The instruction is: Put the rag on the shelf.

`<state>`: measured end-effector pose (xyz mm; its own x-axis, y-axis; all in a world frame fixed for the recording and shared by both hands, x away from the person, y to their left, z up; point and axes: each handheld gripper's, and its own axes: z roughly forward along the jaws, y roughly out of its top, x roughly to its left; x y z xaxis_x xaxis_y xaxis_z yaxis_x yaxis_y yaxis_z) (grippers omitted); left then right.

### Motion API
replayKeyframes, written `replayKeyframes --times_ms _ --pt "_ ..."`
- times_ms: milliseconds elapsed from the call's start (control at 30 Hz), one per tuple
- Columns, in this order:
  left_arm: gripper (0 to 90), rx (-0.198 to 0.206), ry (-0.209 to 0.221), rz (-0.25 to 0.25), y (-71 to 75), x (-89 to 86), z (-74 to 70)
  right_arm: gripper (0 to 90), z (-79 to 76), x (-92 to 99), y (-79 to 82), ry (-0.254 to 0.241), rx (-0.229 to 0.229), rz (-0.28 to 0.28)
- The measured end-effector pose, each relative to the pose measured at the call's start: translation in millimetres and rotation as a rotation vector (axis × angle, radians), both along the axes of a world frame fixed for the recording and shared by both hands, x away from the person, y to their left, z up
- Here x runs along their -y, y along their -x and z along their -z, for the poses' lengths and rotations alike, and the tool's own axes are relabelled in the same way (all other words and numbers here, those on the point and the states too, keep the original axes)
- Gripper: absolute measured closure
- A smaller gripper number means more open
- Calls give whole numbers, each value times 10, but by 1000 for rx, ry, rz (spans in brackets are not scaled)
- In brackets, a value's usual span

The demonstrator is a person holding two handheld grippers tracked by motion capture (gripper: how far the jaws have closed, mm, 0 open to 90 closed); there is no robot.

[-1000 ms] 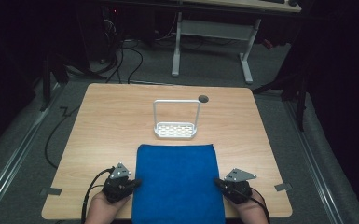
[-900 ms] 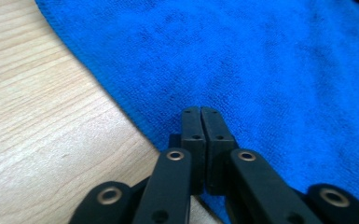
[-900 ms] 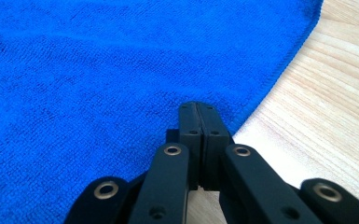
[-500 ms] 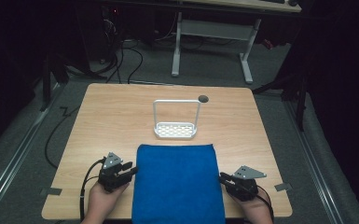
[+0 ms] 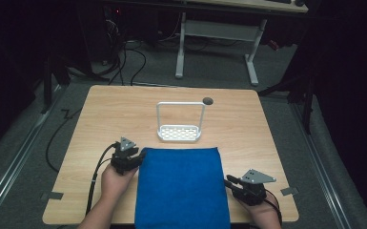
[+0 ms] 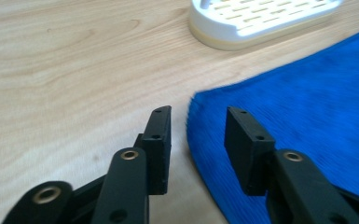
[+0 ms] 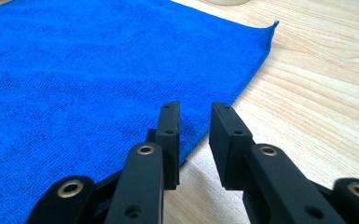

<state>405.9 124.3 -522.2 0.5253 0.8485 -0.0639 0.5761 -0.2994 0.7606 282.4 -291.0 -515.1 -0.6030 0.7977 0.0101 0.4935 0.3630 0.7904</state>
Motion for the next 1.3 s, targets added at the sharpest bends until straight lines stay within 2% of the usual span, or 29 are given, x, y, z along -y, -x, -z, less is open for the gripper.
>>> replayKeyframes --times_ms 67,167,267,367,400,433,467,500,600,633,667,700,733,767,833,867,933,967,1000,1033,1100,1200,1300 --pt "604 -16 7 8 -70 40 31 742 3 2 -3 0 -2 0" --pt "591 -9 -12 10 -132 107 89 740 12 0 -9 3 -7 -1" --pt "602 -7 -2 4 -155 108 113 734 20 -1 -13 1 -11 0" --pt "703 -12 19 5 -172 89 118 702 40 1 -33 -3 -11 2" --pt "703 -14 24 4 -175 84 120 702 40 1 -33 -3 -11 2" --pt "764 -16 31 3 -179 79 123 671 50 6 -48 -9 -9 12" --pt "764 -17 32 3 -179 77 124 671 50 6 -48 -9 -9 12" --pt "821 -16 31 8 -175 82 127 632 58 8 -77 -23 2 33" --pt "851 -11 23 15 -166 94 127 611 53 -13 -118 -21 13 59" --pt "859 -10 20 18 -162 97 126 583 36 -51 -204 -21 12 81" --pt "859 -6 14 22 -157 101 125 583 36 -51 -204 -21 12 81" --pt "861 -7 10 26 -153 103 124 572 22 -103 -298 -11 15 99" --pt "861 -7 10 26 -153 103 124 572 22 -103 -298 -11 15 99" --pt "861 -12 17 26 -158 96 126 568 27 -164 -431 5 12 122" --pt "861 -14 20 26 -160 92 126 567 34 -180 -480 6 12 131" --pt "860 -16 26 26 -164 87 128 565 52 -228 -633 21 -5 166" --pt "860 -19 30 26 -167 83 128 566 57 -243 -680 26 -9 174" --pt "861 -21 34 26 -169 80 128 564 69 -263 -812 27 -21 188" --pt "861 -22 35 27 -170 79 128 564 69 -263 -812 27 -21 188" --pt "860 -22 36 27 -171 78 128 564 73 -288 -899 42 -27 197" --pt "860 -25 41 27 -174 75 129 557 66 -297 -969 52 -31 209" --pt "860 -26 42 27 -175 74 129 552 53 -298 -1032 46 -33 221" --pt "860 -27 43 27 -175 73 129 536 60 -294 -1145 36 -53 242"
